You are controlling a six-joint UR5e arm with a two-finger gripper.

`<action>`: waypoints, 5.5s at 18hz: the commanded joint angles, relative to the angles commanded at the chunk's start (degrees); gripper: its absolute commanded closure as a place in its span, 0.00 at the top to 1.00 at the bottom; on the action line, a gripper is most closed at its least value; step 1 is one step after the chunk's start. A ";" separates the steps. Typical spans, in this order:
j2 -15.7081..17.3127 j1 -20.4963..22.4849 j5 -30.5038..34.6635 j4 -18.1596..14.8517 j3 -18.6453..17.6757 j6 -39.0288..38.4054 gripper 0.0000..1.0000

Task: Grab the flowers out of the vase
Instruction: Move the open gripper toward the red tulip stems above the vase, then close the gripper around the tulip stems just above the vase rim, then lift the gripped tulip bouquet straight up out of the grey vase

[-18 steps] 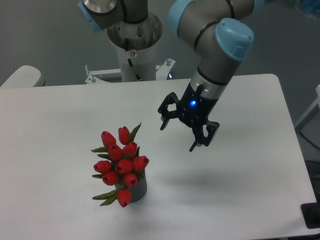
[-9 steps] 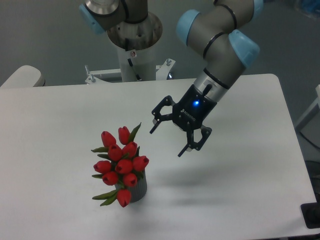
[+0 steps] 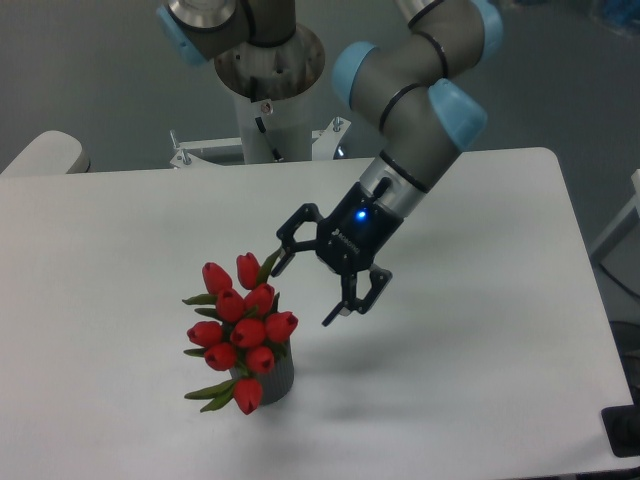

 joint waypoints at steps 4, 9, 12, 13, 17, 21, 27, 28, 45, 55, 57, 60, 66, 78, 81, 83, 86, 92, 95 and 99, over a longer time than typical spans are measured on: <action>-0.17 -0.09 -0.18 0.88 -0.27 0.09 1.00; -1.05 -0.44 -0.27 1.76 -0.09 -0.09 1.00; -2.20 -1.06 -0.36 4.13 -0.09 -0.61 1.00; -2.37 -1.23 -0.44 4.14 -0.09 -0.70 1.00; -2.64 -1.76 -0.53 4.22 0.00 -0.70 1.00; -3.69 -2.02 -0.97 4.57 0.35 -0.70 1.00; -4.39 -2.29 -3.78 4.75 0.52 -1.14 1.00; -4.66 -2.38 -3.96 5.36 0.44 -1.14 1.00; -5.80 -2.11 -5.98 5.81 1.05 -1.06 0.58; -5.80 -1.59 -6.94 5.81 1.14 -1.14 0.39; -5.63 -1.41 -7.91 5.81 0.79 -1.14 0.39; -5.10 -0.97 -8.44 5.81 0.44 -1.23 0.39; -2.64 -0.27 -11.25 5.81 0.44 -5.71 0.39; 1.05 0.43 -12.13 5.81 3.25 -13.97 0.39; 1.05 0.44 -12.13 5.81 4.30 -14.59 0.39; 1.05 0.44 -12.22 5.81 5.44 -15.90 0.39; 1.05 0.52 -12.66 5.81 7.29 -18.54 0.39; 1.14 0.79 -12.92 5.81 11.15 -23.02 0.39; 1.49 0.88 -12.92 5.81 12.12 -24.61 0.39; 1.58 0.79 -13.01 5.81 13.88 -25.93 0.39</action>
